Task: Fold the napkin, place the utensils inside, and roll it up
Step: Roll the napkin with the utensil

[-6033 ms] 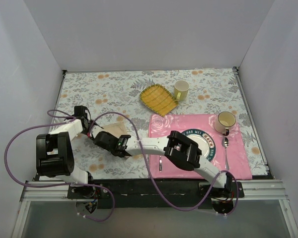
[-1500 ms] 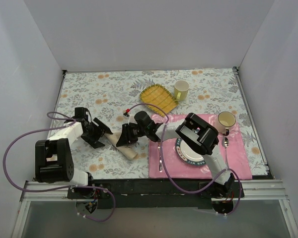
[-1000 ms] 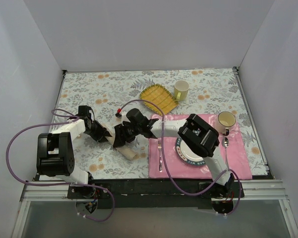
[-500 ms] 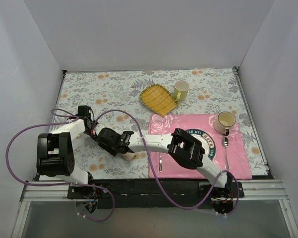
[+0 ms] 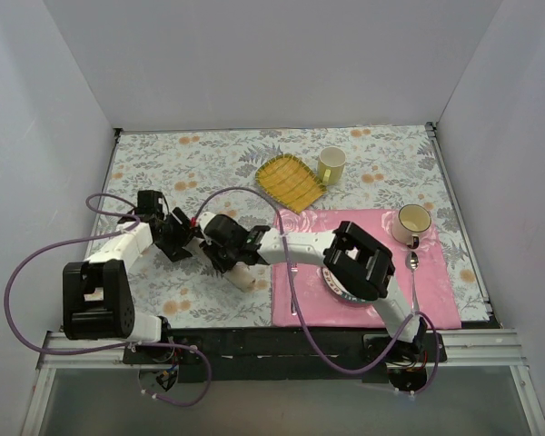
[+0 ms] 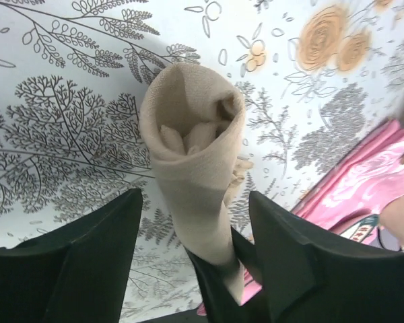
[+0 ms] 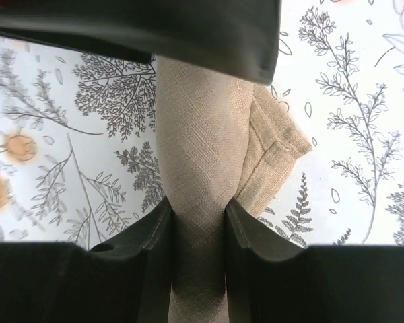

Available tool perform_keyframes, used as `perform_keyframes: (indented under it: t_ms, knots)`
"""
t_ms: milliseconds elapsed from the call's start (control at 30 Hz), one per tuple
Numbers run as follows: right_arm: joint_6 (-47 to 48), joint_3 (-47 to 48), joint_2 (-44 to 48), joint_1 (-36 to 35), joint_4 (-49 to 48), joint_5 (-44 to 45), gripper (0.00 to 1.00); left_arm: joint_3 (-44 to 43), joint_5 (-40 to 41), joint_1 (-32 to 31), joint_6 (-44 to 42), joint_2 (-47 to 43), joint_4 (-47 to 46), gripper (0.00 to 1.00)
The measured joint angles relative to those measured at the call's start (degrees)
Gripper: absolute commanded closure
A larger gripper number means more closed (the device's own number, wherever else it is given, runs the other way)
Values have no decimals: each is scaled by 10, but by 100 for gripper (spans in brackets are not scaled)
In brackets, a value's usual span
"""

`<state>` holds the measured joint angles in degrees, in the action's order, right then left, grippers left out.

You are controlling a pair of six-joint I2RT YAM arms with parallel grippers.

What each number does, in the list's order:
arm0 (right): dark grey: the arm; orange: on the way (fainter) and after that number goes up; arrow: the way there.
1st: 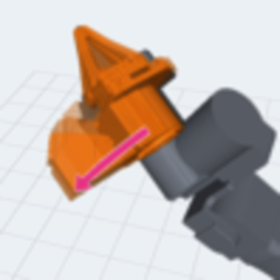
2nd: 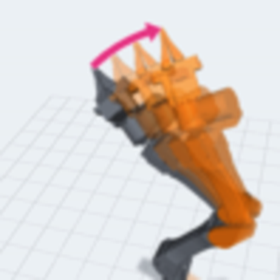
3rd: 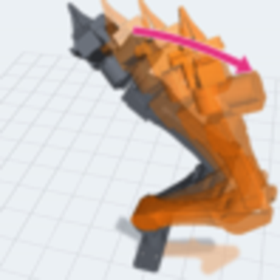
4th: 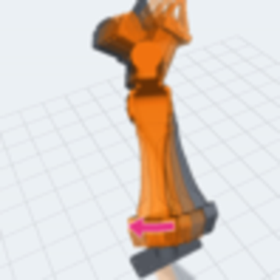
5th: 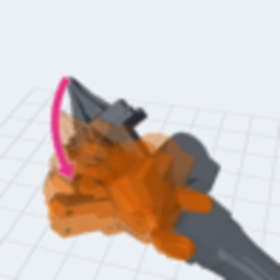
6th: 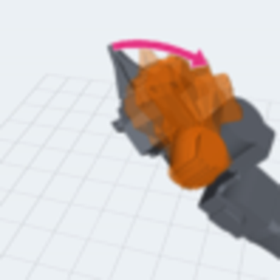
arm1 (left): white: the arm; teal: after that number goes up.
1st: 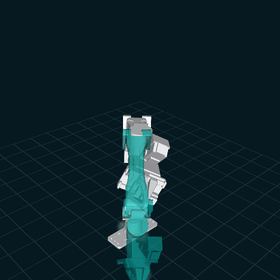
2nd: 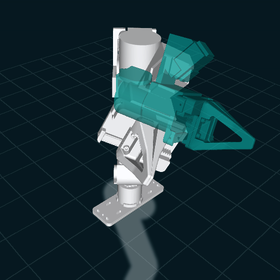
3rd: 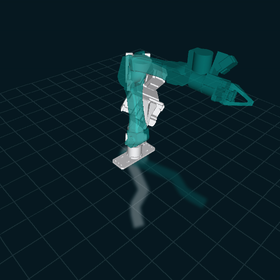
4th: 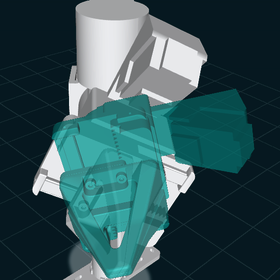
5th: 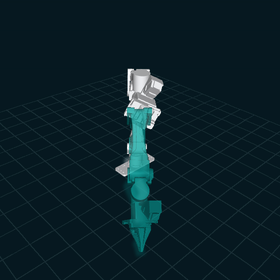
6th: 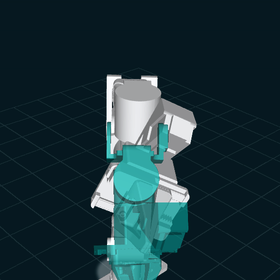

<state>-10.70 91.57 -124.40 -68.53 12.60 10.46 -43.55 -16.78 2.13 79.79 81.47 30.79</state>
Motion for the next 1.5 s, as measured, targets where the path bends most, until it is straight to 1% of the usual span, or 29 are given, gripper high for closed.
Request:
perform_keyframes:
  t_ms: [33, 67, 133, 200, 300, 433, 633, 733, 867, 967, 1000, 1067, 1100, 1200, 1333, 1500]
  knots:
    - [-17, -29, 14, 21, -28, -53, 85, 0, 1, 0, -1, -11, 0, 30]
    - [-26, -39, 19, 30, -38, -72, 85, -1, 3, 0, -2, -18, 0, 29]
    - [-57, -72, 27, 61, -81, -147, 84, -2, 4, 0, -5, -33, 0, 28]
    - [-91, -92, 27, 89, -116, -220, 83, -4, 4, 0, -8, -46, 0, 28]
    - [-142, -115, 20, 120, -167, -302, 82, -4, -5, 0, -12, -65, -7, 28]
    - [-229, -155, 6, 151, -263, -388, 80, -4, -43, 0, -12, -76, -33, 29]
    - [-333, -191, -22, 177, -386, -462, 75, 4, -108, 0, 0, -50, -93, 30]
    - [-352, -194, -28, 180, -403, -473, 71, 9, -128, 0, 11, -29, -120, 30]
    - [-351, -193, -28, 179, -401, -473, 66, 9, -144, -2, 25, -2, -155, 30]
    - [-342, -188, -27, 179, -386, -469, 61, 9, -149, -2, 35, 17, -173, 30]
    - [-337, -184, -26, 179, -376, -467, 57, 9, -150, -2, 37, 21, -178, 30]
    - [-320, -176, -20, 177, -346, -460, 51, 9, -150, -2, 40, 26, -184, 30]
    - [-306, -167, -16, 174, -323, -453, 45, 9, -149, -2, 41, 30, -188, 30]
    - [-251, -137, 1, 161, -240, -419, 38, 5, -150, -3, 44, 42, -196, 31]
    - [-172, -94, 18, 140, -130, -348, 34, 0, -154, -4, 46, 54, -202, 31]
    - [-101, -93, 50, 125, -54, -271, 34, -2, -154, -5, 44, 70, -205, 31]
